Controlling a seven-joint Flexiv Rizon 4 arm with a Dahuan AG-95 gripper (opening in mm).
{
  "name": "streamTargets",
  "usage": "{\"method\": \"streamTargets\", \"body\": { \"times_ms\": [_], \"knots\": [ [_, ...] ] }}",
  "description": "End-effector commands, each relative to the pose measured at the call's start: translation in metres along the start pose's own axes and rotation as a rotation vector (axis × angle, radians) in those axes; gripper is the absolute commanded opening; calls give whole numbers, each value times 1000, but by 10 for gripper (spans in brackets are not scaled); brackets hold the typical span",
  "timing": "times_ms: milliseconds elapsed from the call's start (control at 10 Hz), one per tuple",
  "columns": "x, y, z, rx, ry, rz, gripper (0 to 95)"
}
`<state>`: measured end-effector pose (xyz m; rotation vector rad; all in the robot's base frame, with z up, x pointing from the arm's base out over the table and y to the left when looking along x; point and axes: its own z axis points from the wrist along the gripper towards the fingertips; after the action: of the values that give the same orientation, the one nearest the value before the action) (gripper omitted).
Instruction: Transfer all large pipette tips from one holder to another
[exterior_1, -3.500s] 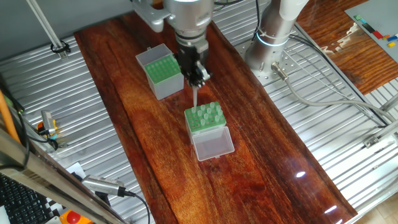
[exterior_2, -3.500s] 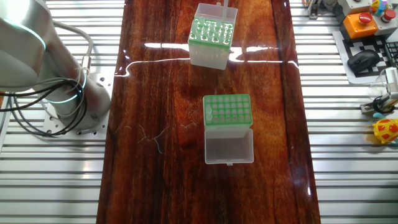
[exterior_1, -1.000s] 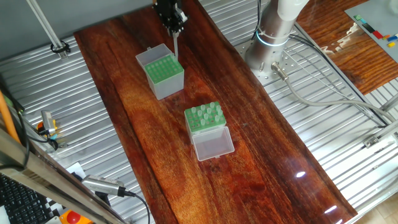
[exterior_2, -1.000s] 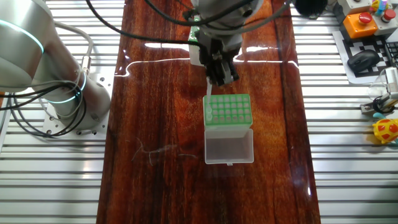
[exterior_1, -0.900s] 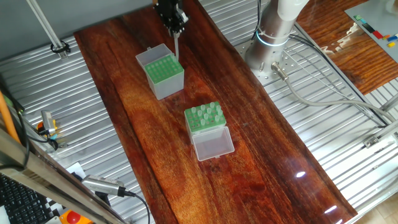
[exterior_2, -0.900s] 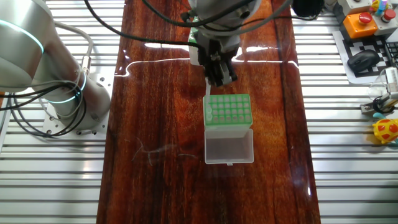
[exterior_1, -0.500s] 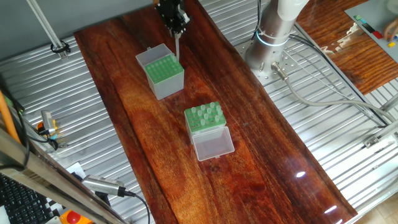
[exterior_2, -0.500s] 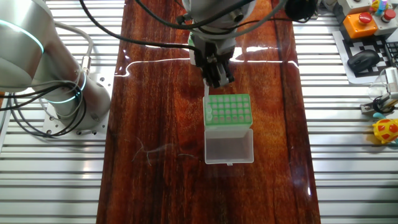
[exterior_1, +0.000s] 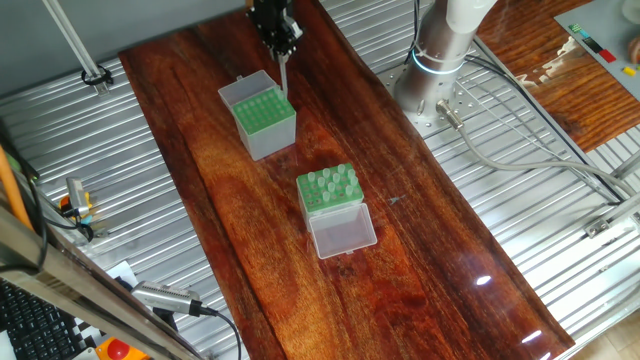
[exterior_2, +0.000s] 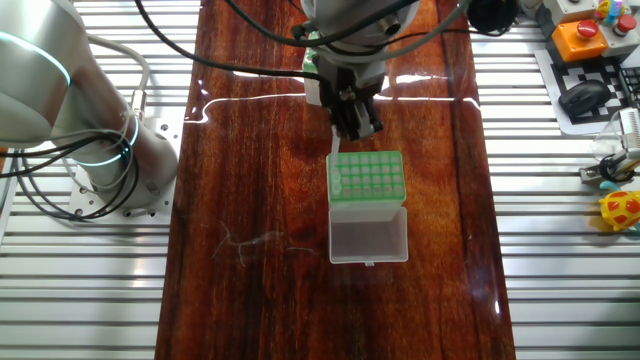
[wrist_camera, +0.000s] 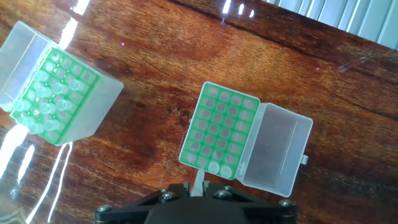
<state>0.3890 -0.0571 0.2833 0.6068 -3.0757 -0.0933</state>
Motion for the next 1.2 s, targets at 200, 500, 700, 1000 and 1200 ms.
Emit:
{"method": "streamTargets", "body": {
  "times_ms": [200, 500, 700, 1000, 1200],
  "knots": [
    [-1, 0, 0, -4, -4, 0, 0],
    [-2, 1, -1, -7, -5, 0, 0],
    [-5, 2, 2, -5, -7, 1, 0],
    [-8, 3, 9, -1, -5, -5, 0],
    [-8, 0, 19, 0, -8, -19, 0]
  ]
}}
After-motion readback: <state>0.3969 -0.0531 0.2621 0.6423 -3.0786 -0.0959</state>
